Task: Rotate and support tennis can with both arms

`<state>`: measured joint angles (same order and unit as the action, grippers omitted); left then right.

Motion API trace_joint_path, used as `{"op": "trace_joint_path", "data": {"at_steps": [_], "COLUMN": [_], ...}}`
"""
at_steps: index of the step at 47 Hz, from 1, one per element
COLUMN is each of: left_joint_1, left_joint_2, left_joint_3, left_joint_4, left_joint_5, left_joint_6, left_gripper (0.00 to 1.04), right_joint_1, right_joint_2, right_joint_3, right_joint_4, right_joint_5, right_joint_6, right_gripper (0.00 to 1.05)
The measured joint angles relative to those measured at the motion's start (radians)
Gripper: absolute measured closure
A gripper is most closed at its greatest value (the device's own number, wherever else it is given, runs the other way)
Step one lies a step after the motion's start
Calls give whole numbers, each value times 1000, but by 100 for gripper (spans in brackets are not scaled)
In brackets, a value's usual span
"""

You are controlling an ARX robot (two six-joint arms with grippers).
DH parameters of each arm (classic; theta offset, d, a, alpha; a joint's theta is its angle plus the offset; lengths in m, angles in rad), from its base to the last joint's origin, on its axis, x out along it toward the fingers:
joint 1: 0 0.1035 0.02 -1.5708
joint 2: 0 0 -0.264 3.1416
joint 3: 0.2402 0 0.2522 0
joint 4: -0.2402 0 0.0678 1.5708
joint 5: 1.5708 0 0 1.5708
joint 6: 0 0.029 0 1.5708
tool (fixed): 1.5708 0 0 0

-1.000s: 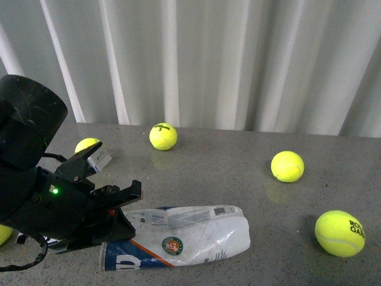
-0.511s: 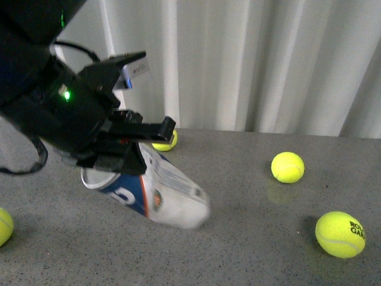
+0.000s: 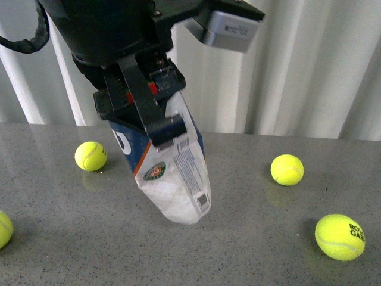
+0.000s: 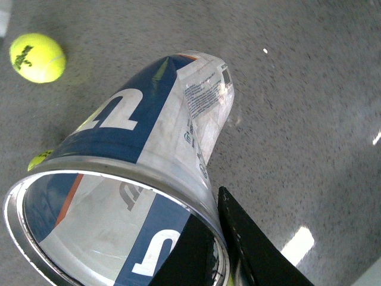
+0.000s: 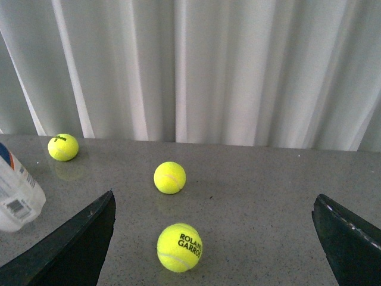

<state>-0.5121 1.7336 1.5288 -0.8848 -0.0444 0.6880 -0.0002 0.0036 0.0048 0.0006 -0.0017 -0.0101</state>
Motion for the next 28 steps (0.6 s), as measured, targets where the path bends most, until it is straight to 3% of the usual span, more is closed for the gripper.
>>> {"op": "trace_joint_path", "data": {"at_steps": [11,28], "left_joint_1": [-63,-124], "left_joint_2": [70,132], "left_joint_3": [55,63], "left_joint_4": [-69,-51], "left_joint_5": [-103,-116], "left_joint_6": [187,255], "left_gripper": [101,101], "right_joint_1": [0,0], "right_joint_2": [0,0], "right_joint_3": [0,0], "right_joint_4": [0,0], "right_joint_5": [0,0], "right_joint_6": [0,0], "right_gripper": [7,7]}}
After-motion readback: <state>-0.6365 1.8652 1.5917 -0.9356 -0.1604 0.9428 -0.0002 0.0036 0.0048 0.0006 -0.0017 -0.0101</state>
